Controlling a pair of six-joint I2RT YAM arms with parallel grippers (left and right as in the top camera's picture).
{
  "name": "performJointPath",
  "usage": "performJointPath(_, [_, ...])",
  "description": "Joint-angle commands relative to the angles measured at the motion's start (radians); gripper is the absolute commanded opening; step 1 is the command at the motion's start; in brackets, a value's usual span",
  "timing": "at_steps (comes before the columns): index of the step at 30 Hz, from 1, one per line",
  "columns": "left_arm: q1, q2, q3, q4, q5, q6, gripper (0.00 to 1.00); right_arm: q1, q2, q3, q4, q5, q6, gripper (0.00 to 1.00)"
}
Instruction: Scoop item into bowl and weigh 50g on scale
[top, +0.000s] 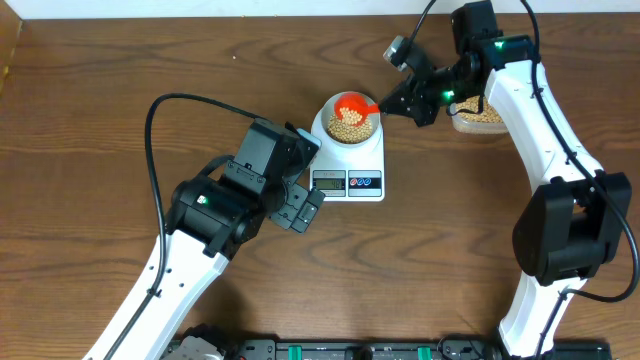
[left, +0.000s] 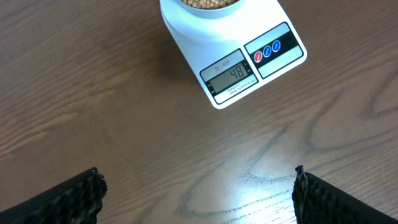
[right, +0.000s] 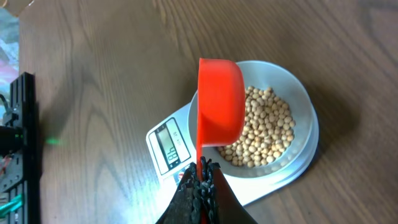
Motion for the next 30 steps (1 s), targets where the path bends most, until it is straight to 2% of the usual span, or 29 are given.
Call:
performJointPath(1, [0.004,-0.002,0.005,0.0,0.006,0.005,0.98,0.003,-0.033,0.001,0.017,0.003,0.008,0.01])
performJointPath(30, [0.004,-0.002,0.005,0.0,0.006,0.005,0.98,0.002,-0.033,0.001,0.02,0.01,0.032,0.01])
